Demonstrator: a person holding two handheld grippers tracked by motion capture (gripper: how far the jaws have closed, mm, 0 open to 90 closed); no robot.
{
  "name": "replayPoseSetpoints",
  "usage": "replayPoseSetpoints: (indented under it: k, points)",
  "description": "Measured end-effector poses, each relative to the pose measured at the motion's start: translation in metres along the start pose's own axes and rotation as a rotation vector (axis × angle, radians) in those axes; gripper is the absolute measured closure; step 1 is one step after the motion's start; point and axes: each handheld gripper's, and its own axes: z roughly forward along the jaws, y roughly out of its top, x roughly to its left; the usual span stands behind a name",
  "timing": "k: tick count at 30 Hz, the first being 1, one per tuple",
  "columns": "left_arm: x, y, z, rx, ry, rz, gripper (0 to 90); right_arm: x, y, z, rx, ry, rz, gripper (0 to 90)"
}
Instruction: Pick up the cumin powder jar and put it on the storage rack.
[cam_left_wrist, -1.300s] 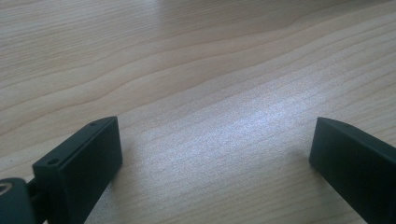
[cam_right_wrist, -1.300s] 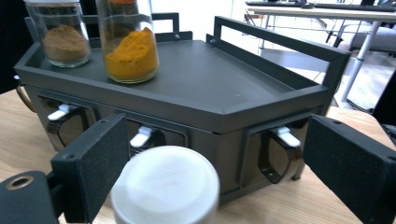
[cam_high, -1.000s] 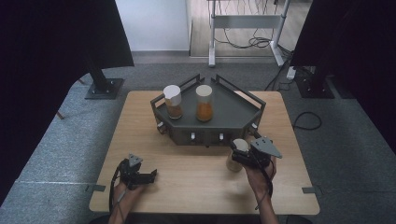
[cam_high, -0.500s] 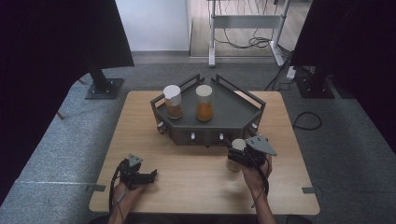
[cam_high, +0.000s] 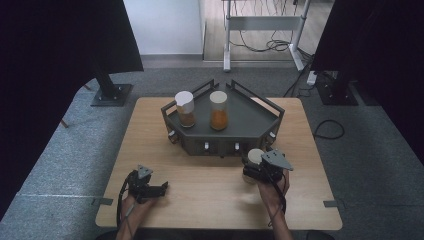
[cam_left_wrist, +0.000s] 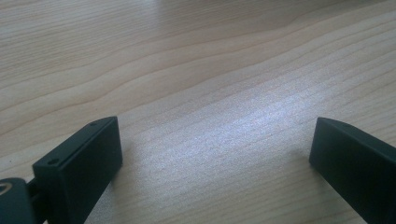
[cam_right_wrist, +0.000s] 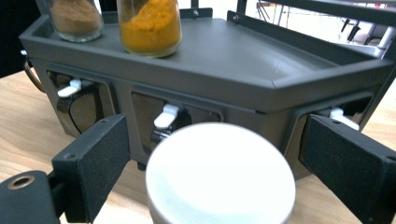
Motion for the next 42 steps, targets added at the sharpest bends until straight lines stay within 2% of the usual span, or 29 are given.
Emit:
replayPoseSetpoints:
  k: [8,11,13,15,22,30,33,42]
  points:
    - [0.0,0.0,0.0,0.0,-0.001,0.0,2.2,-0.001,-0.01,0.001,0.019,0.001,0.013,8.5]
    - [0.0,0.0,0.0,0.0,-0.001,0.001,2.2,-0.001,-0.013,0.0,0.02,0.004,0.017,12.5]
    - [0.0,0.0,0.0,0.0,-0.001,0.001,2.2,-0.001,-0.014,0.0,0.019,0.003,0.021,19.0]
    - [0.0,0.0,0.0,0.0,-0.001,0.001,2.2,0.0,-0.016,-0.003,0.018,0.002,0.023,32.7]
    - [0.0,0.0,0.0,0.0,-0.001,0.001,2.2,0.005,-0.019,-0.005,0.004,-0.016,0.033,33.1]
    - [0.0,0.0,0.0,0.0,-0.001,0.0,2.2,0.003,-0.018,-0.006,0.009,-0.015,0.053,33.2]
    - [0.0,0.0,0.0,0.0,-0.001,0.001,2.2,0.001,-0.015,-0.008,0.003,-0.011,0.067,33.2]
    - [0.0,0.0,0.0,0.0,-0.001,0.001,2.2,0.001,0.003,-0.015,-0.016,0.005,0.049,33.2]
